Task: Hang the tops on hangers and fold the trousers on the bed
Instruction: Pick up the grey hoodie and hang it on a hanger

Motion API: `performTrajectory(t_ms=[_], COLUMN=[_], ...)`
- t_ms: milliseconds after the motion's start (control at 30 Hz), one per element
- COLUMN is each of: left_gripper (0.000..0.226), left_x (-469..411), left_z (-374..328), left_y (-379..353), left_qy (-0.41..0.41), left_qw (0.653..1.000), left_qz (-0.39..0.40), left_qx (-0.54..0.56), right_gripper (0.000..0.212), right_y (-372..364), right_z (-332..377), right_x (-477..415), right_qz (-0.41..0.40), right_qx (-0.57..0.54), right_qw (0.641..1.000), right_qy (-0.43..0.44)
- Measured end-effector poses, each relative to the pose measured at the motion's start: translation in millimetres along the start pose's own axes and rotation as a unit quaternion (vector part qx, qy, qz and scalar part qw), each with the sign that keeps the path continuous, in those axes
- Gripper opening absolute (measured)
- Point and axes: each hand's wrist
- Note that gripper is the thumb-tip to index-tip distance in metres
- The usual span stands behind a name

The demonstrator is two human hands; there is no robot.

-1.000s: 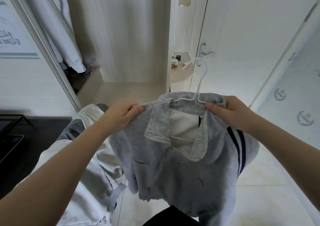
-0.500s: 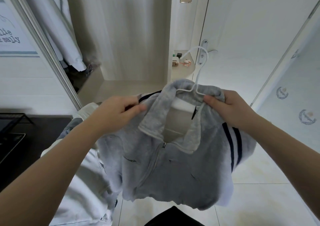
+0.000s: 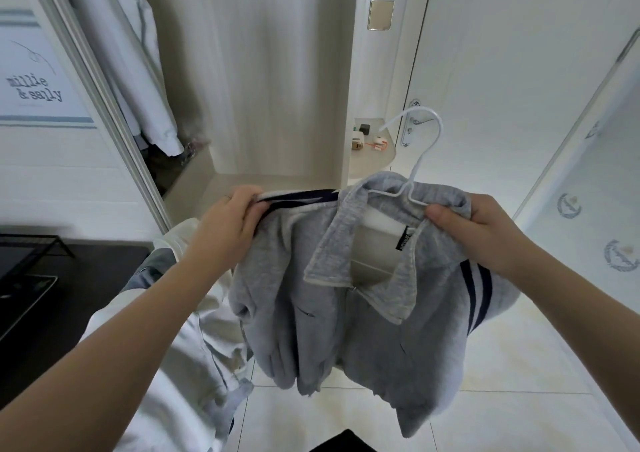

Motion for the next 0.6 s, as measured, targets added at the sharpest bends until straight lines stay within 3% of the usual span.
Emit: performTrajectory(t_ms=[133,267,400,533,600], left_gripper=[0.03,0.007,0.027,0.04,0.033], left_x=[1.6,-6.1,-21.8,-29.0,-34.5], left_z=[13.5,29.6,27.0,-0.5,-13.8], left_y=[-10.9,6.0,8.0,8.0,8.3], left_qy=[0.033,0.013,0.052,-0.077,-0.14], left_qw=[0.996,1.0,0.994,0.995,0.987], left_qz=[0.078,0.02,0.043,0.04,0.07], left_qx=[0.024,0.002,0.085,0.057,0.042], right_gripper=[0.027,0.03,0.022,0.018,0.028], right_y=[6.2,14.6,9.3,-8.4,-17.8], right_z=[-1.0,-3.2,4.2,22.3,33.7], right_x=[2.0,2.9,4.2,-0.7,-6.1], right_qz=[-0.005,0.012,0.028,0.014,0.012], right_qx=[-0.016,-0.025,-0.062,-0.045,-0.027], right_qw=[1.0,0.998,0.996,0.998,0.999], right_qy=[-0.021,-0.056,-0.057,-0.03,-0.02])
Point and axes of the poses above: each hand's wrist, its own x-axis away from the middle knuckle, its own y-axis out of the back of the hand, z = x × y, and after that the axes turned 9 degrees about -y, right-handed
